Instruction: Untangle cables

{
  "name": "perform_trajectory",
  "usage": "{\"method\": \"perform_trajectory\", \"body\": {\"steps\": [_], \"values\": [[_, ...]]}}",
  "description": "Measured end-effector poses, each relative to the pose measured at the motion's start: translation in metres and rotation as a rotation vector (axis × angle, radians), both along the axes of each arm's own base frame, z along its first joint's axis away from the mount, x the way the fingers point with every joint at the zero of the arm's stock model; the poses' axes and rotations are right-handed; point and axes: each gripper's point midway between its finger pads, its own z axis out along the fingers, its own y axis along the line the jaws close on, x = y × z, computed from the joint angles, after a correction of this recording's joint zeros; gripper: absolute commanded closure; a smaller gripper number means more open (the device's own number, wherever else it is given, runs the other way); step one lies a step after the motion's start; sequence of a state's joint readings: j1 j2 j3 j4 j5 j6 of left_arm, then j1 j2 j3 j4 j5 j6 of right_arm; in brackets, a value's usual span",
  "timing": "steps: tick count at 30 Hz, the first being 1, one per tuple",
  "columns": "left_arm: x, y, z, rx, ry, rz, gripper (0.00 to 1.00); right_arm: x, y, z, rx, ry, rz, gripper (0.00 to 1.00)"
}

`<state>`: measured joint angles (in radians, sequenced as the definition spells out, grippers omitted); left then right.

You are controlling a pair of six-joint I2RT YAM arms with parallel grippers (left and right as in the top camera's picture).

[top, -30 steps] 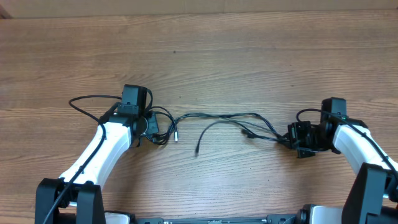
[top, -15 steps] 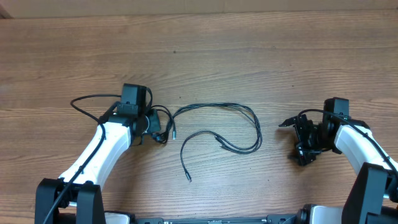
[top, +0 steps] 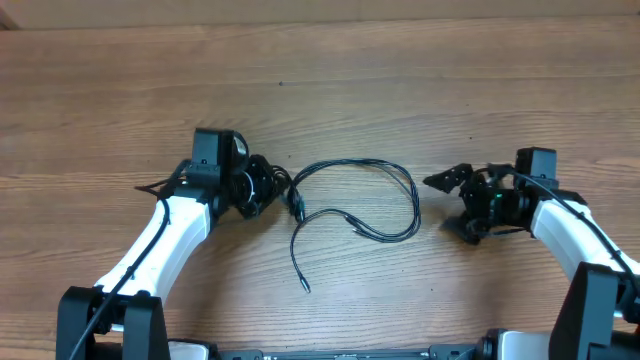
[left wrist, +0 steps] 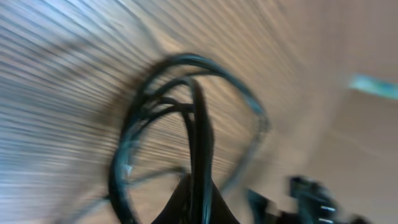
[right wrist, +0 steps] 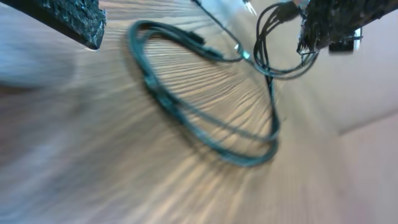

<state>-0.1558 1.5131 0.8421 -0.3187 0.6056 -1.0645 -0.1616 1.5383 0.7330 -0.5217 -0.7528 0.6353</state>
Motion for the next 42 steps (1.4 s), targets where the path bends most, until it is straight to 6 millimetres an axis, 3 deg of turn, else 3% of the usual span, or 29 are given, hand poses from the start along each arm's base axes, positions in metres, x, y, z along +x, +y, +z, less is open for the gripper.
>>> {"method": "perform_trajectory", "body": {"steps": [6, 14, 24, 33, 42], "values": [[0.008, -0.023, 0.030, -0.229, 0.056, 0.049, 0.96, 0.010, 0.037, 0.020, 0.084, -0.125, 0.121, 0.00], [0.018, -0.033, 0.055, -0.340, 0.011, 0.039, 0.96, 0.017, 0.080, 0.039, 0.130, -0.257, 0.248, 0.00], [0.030, -0.027, 0.054, -0.373, 0.088, 0.181, 0.96, 0.015, 0.127, 0.059, 0.158, -0.419, 0.396, 0.01], [0.037, -0.022, 0.053, -0.462, 0.260, 0.386, 0.96, 0.004, 0.164, 0.073, 0.170, -0.561, 0.536, 0.11], [0.039, -0.014, 0.043, -0.491, 0.385, 0.546, 0.96, -0.003, 0.191, 0.062, 0.057, -0.622, 0.591, 0.10]]}}
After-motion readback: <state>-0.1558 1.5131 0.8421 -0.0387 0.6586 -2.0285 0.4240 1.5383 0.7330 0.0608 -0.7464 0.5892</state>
